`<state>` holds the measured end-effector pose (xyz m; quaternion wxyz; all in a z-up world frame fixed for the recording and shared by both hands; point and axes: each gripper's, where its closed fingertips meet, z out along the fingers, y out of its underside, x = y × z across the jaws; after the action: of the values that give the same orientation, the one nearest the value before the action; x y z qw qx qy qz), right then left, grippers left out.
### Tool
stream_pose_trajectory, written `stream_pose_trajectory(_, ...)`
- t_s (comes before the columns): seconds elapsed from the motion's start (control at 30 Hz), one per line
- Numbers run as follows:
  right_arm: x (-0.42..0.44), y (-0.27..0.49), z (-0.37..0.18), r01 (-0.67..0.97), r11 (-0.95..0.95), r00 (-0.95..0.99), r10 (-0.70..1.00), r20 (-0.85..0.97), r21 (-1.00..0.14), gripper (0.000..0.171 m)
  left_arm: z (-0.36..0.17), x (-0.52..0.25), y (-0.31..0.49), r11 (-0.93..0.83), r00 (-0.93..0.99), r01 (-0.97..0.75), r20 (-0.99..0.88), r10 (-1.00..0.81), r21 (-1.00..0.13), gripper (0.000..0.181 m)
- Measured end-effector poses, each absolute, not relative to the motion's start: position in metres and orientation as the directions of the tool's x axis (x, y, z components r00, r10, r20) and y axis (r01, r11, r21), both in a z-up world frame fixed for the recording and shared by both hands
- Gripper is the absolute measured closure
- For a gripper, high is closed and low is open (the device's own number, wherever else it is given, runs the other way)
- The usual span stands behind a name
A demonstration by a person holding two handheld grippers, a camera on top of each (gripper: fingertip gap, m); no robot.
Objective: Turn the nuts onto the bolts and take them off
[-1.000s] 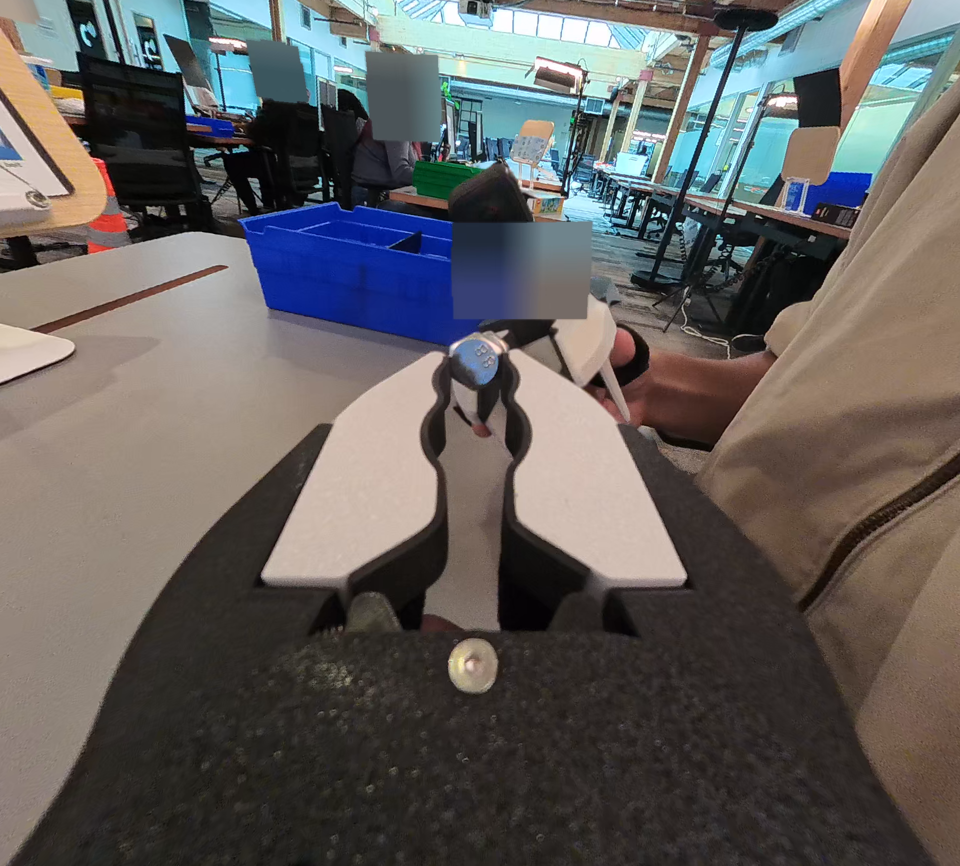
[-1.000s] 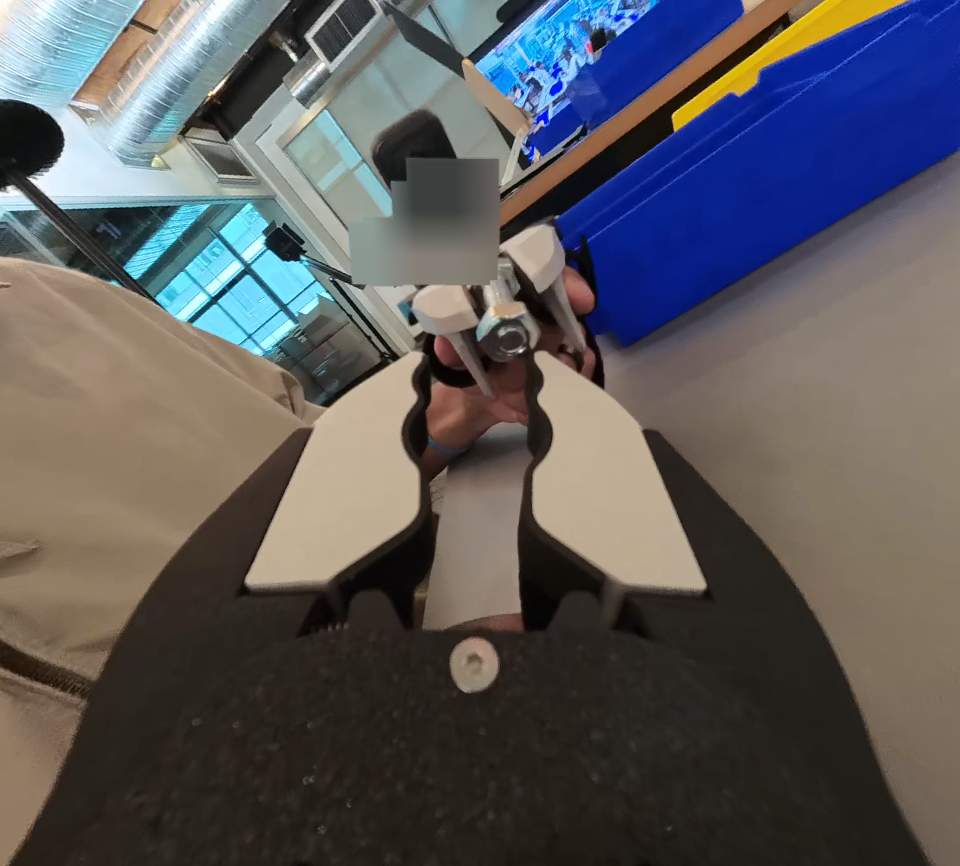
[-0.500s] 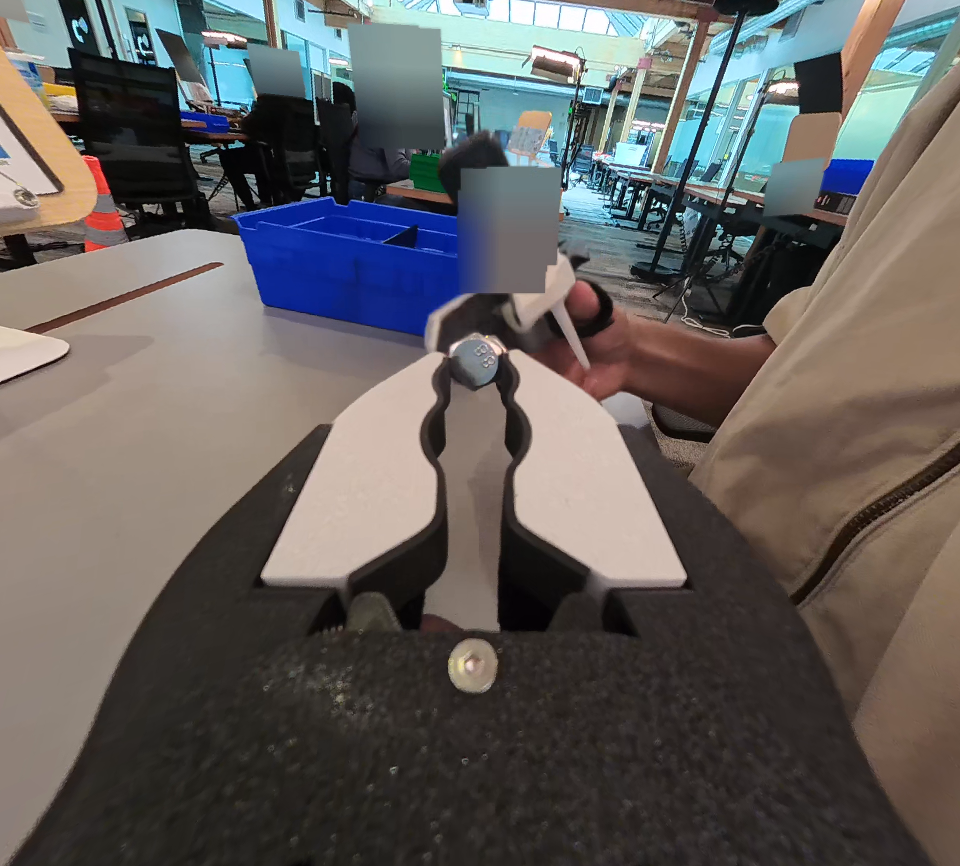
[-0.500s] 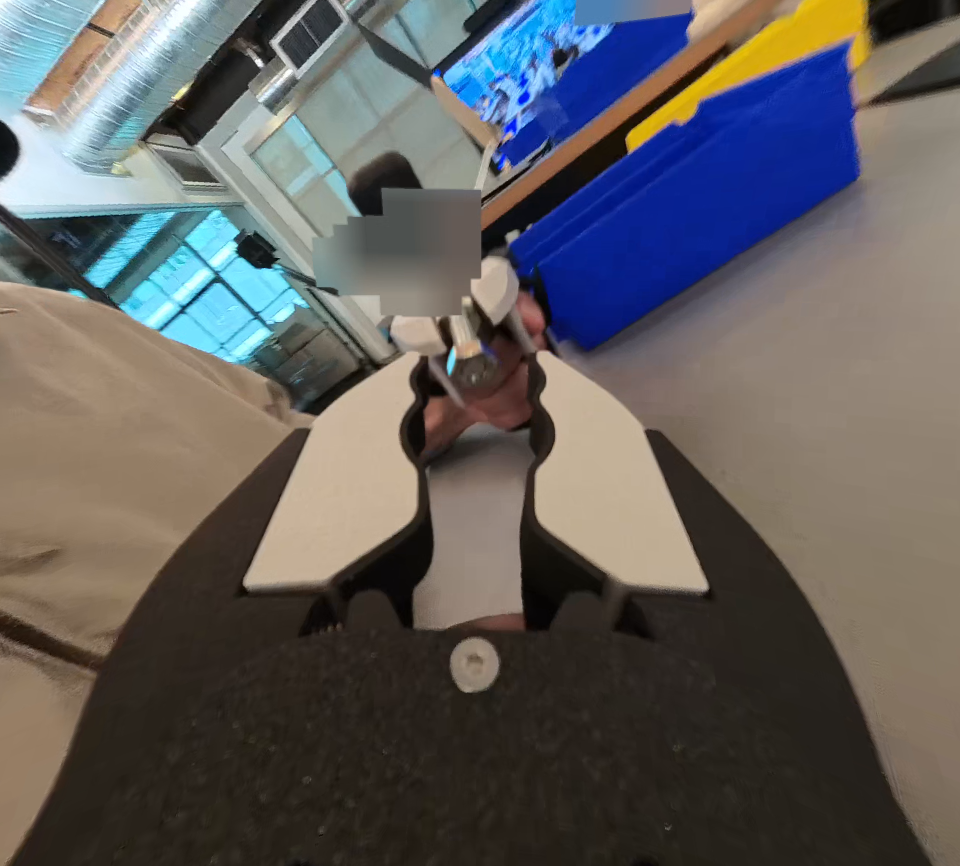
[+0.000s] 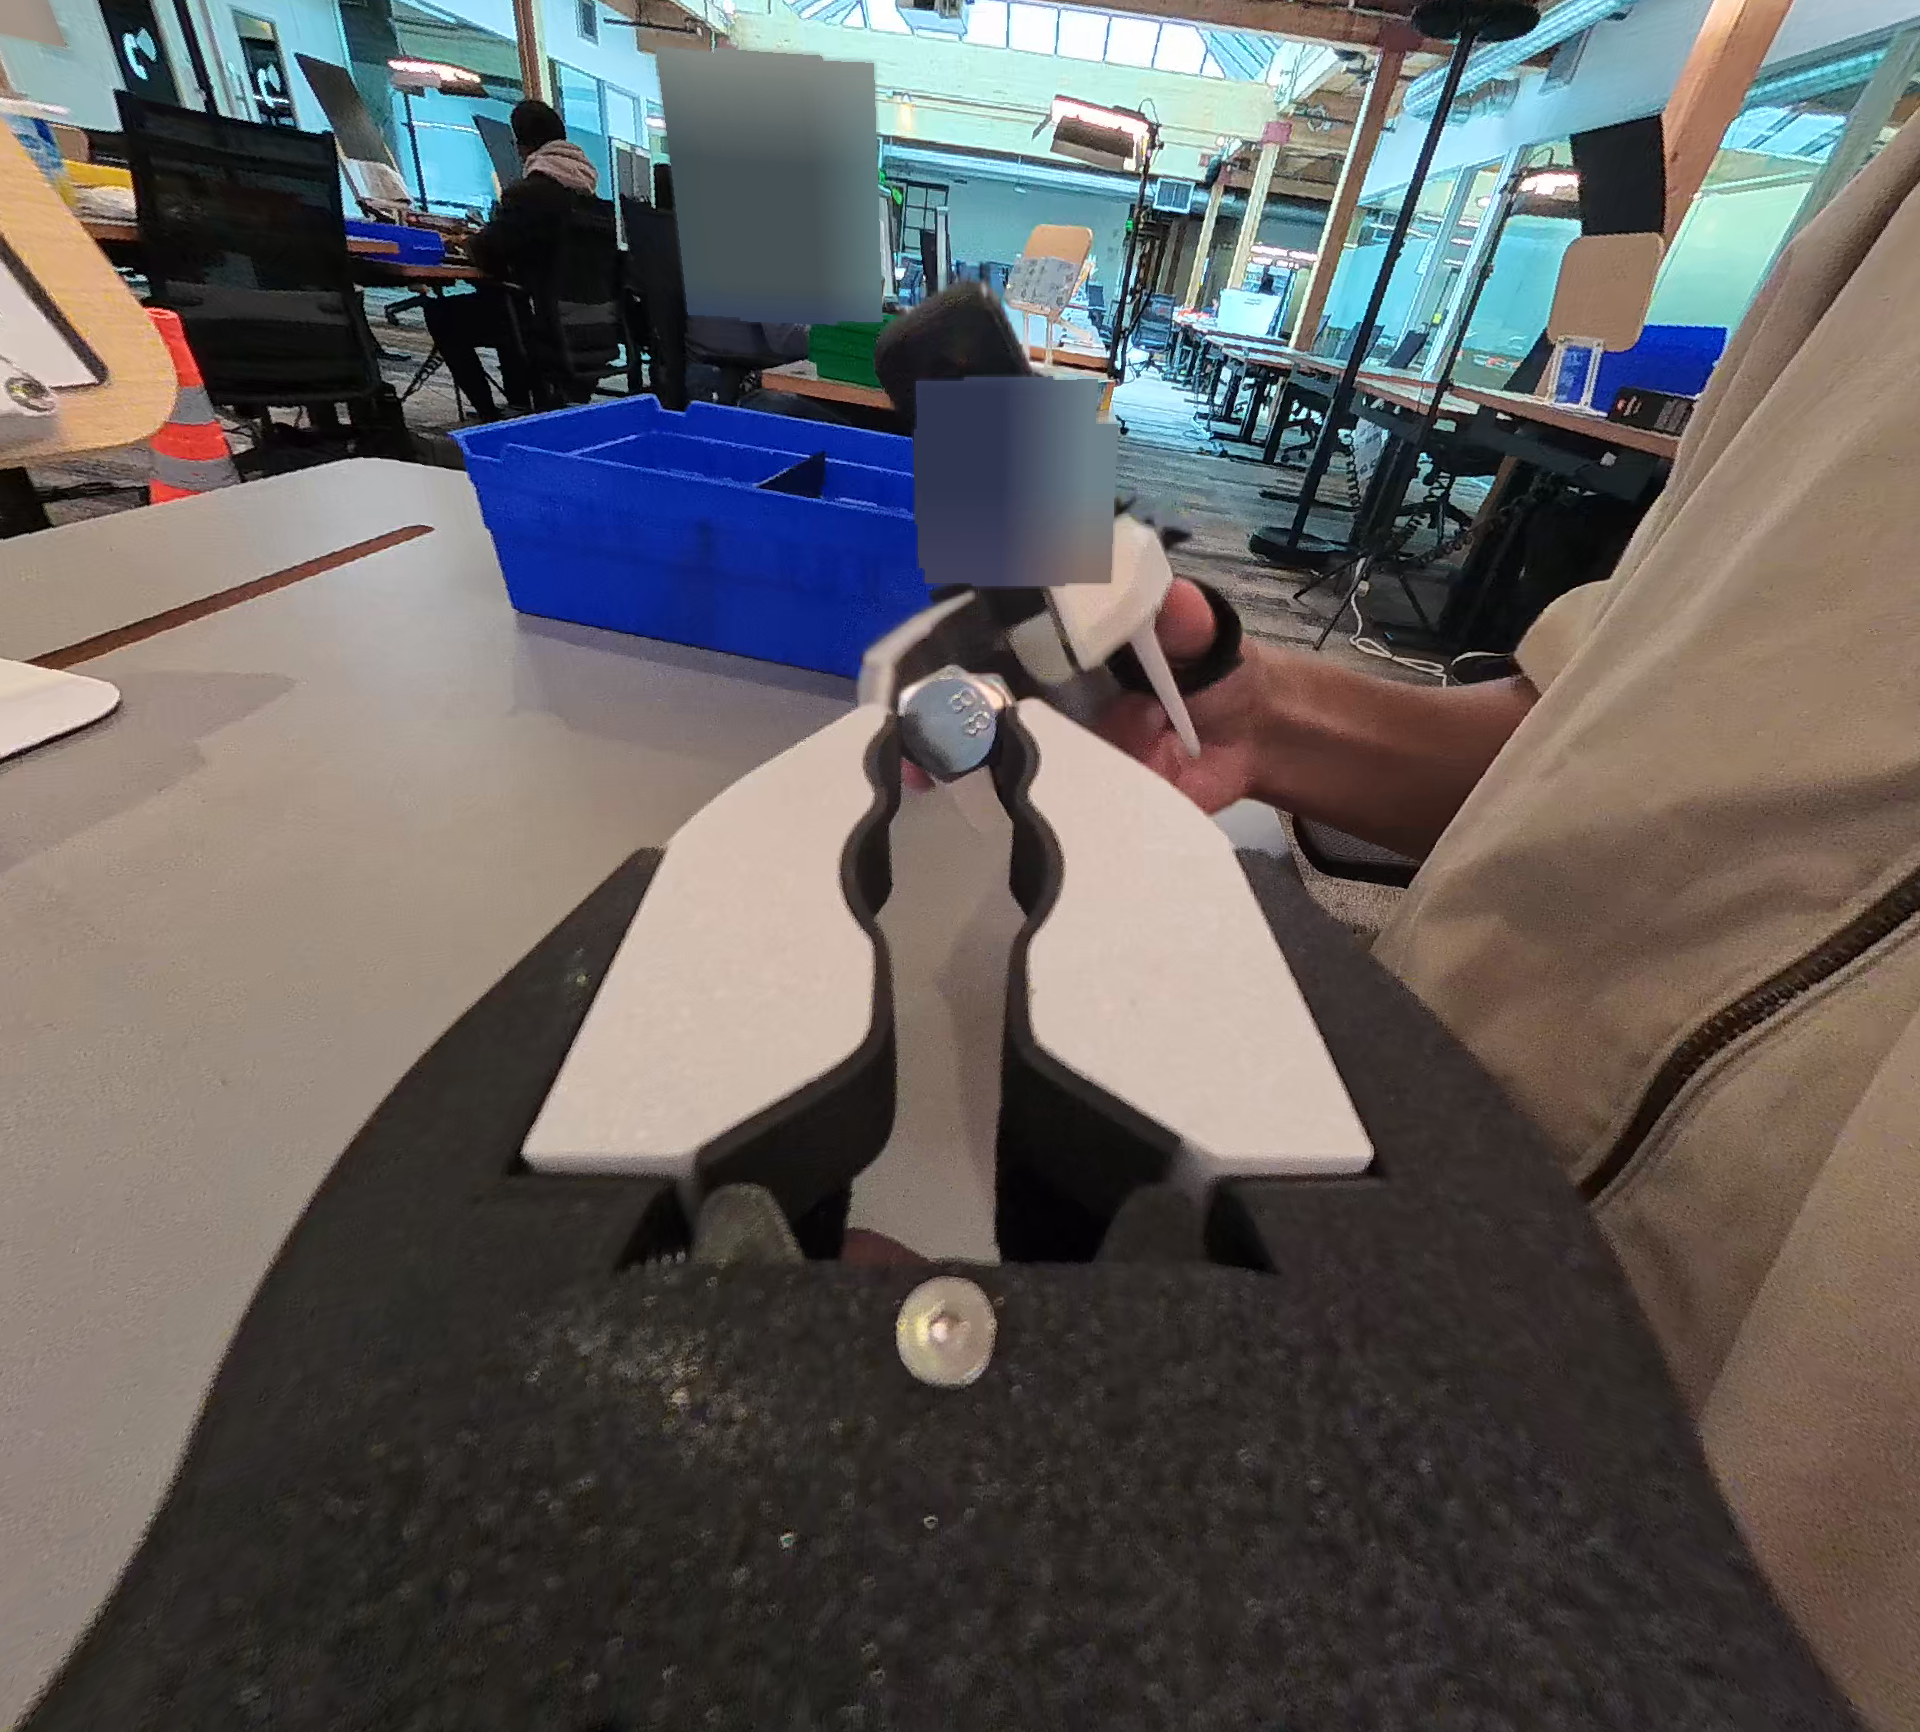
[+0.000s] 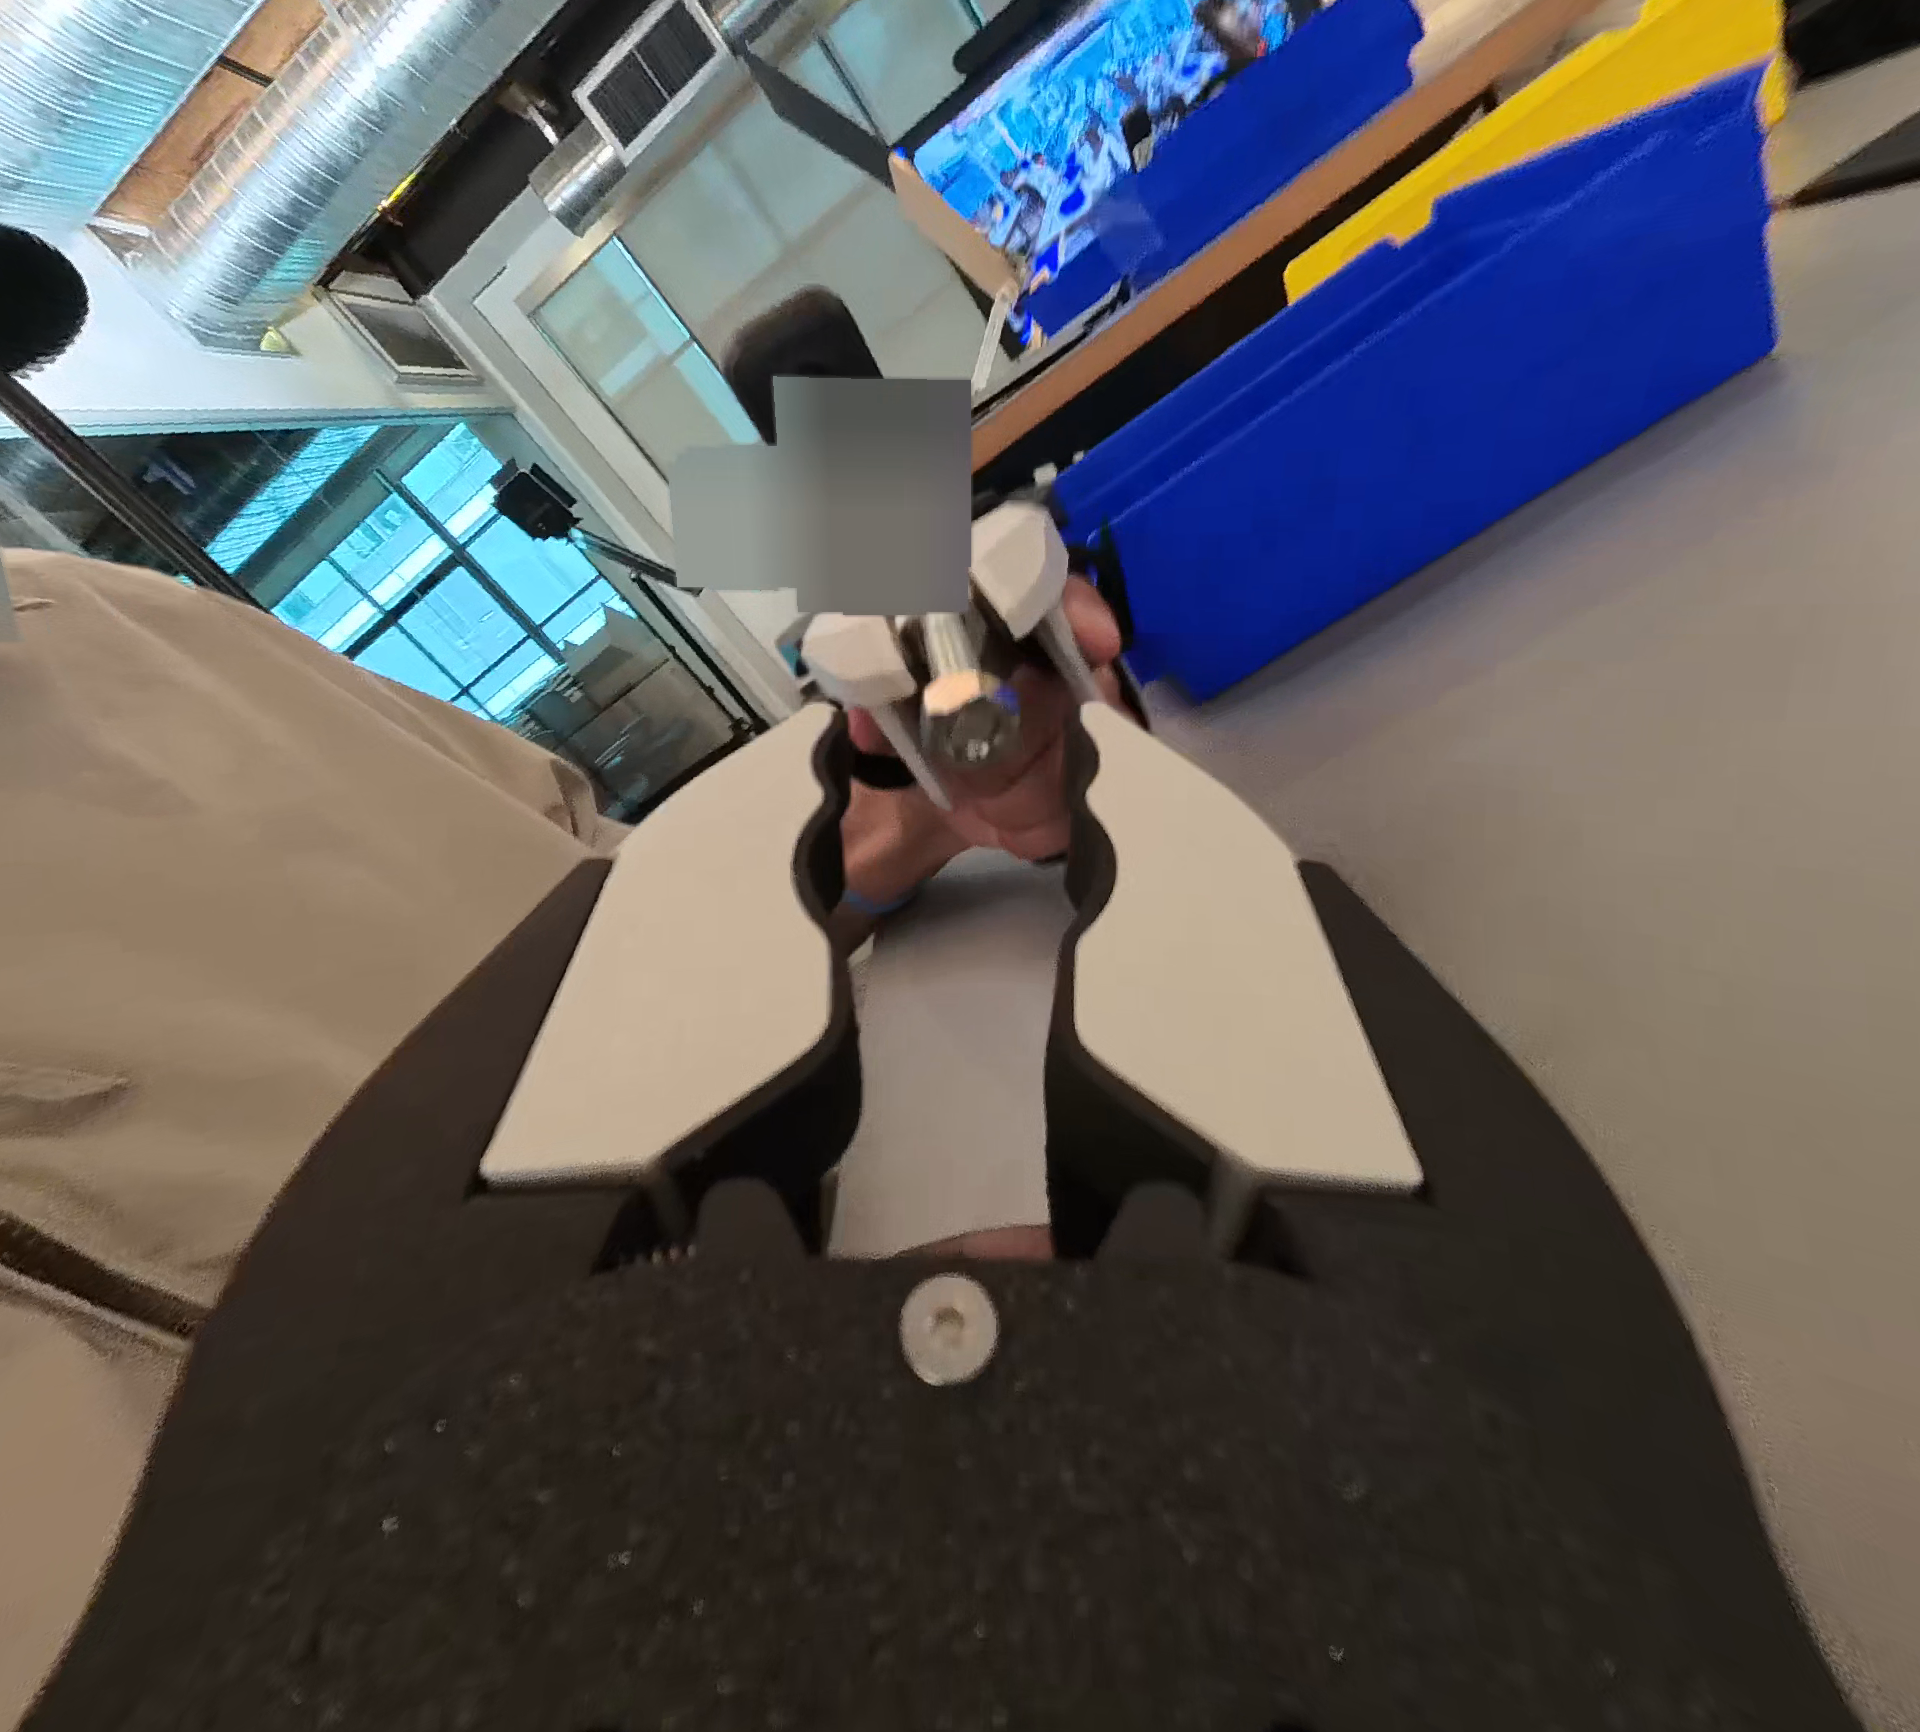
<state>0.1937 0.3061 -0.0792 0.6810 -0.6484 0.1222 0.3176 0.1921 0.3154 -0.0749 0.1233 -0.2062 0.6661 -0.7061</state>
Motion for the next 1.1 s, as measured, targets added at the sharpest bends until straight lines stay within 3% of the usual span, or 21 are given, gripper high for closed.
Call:
stream_pose_trajectory(0.13,0.174,0.315,-0.093,-0.619,-0.104,0.724,0.308,-0.617,-0.778,0.131,-0.073,0.193,0.318,-0.1,-0.881,-0.1,0.135,-0.453,-0.99,0.164)
stream_pose_trajectory(0.4,0.198,0.305,-0.067,-0.61,0.049,0.768,0.282,-0.575,-0.791,0.131,-0.077,0.193,0.316,-0.068,-0.881,-0.097,0.118,-0.457,-0.993,0.163)
stream_pose_trajectory(0.57,0.183,0.312,-0.093,-0.708,-0.084,0.652,0.304,-0.694,-0.701,0.131,-0.072,0.192,0.316,-0.087,-0.884,-0.089,0.119,-0.452,-0.992,0.164)
stream_pose_trajectory(0.73,0.181,0.314,-0.078,-0.769,-0.026,0.579,0.395,-0.714,-0.638,0.144,-0.075,0.19,0.313,-0.067,-0.889,-0.091,0.112,-0.443,-0.994,0.163)
stream_pose_trajectory(0.77,0.183,0.314,-0.077,-0.764,-0.019,0.588,0.39,-0.709,-0.644,0.153,-0.074,0.189,0.312,-0.076,-0.89,-0.086,0.111,-0.442,-0.993,0.164)
stream_pose_trajectory(0.9,0.183,0.314,-0.078,-0.671,-0.02,0.692,0.344,-0.635,-0.741,0.153,-0.073,0.189,0.311,-0.089,-0.893,-0.113,0.14,-0.429,-0.99,0.164)
stream_pose_trajectory(1.1,0.18,0.306,-0.082,-0.385,-0.117,0.87,0.286,-0.402,-0.915,0.153,-0.081,0.18,0.305,-0.05,-0.915,-0.17,0.177,-0.362,-0.984,0.163)
